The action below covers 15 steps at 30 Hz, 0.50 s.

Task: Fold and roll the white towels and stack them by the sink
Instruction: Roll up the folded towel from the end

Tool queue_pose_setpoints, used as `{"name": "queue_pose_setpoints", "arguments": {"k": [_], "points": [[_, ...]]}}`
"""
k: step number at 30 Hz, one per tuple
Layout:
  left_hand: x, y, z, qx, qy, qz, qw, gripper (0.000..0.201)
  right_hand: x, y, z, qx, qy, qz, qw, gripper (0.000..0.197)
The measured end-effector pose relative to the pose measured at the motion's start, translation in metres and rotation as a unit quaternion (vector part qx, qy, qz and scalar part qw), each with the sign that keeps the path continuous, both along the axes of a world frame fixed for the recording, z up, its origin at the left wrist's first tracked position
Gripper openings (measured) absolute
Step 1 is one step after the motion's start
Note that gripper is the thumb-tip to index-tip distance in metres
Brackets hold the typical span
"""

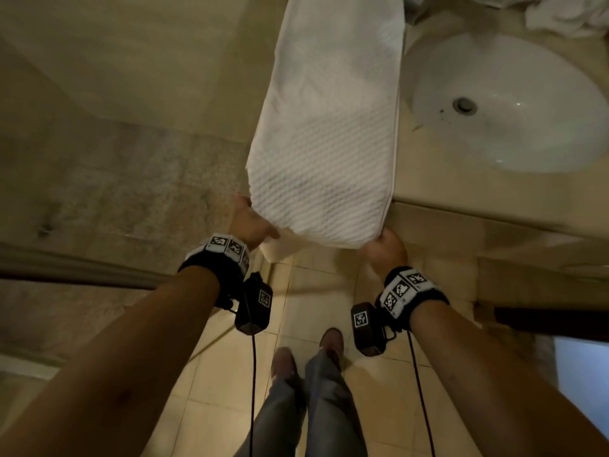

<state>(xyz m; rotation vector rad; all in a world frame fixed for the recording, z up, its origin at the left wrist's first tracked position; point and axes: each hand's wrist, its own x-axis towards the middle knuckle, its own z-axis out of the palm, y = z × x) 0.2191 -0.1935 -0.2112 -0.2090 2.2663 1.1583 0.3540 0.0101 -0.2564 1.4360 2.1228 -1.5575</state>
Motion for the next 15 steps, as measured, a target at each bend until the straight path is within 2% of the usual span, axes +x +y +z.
{"name": "queue_pose_setpoints", "arguments": {"k": [2, 4, 6, 10, 12, 15], "points": [[0.007, -0.010, -0.002, -0.013, -0.017, -0.034, 0.999, 0.074, 0.012, -0.007, -0.006, -0.021, 0.009, 0.030, 0.999, 0.038], [0.014, -0.019, -0.001, -0.031, -0.056, -0.063, 0.996, 0.060, 0.021, -0.013, -0.010, -0.061, 0.007, 0.038, 0.997, 0.050], [0.021, -0.027, -0.001, -0.038, -0.087, -0.080, 0.992, 0.044, 0.027, -0.018, -0.012, -0.065, -0.004, 0.028, 0.998, 0.041], [0.036, -0.037, -0.006, -0.031, -0.108, -0.074, 0.991, 0.042, 0.036, -0.028, -0.007, -0.053, 0.001, 0.004, 0.999, 0.024], [0.041, -0.042, -0.007, -0.026, -0.120, -0.054, 0.991, 0.042, 0.043, -0.034, -0.003, -0.047, -0.002, -0.016, 0.999, 0.026], [0.049, -0.050, -0.001, -0.037, -0.084, -0.055, 0.994, 0.050, 0.055, -0.042, 0.003, -0.023, -0.007, -0.036, 0.999, 0.037]]}}
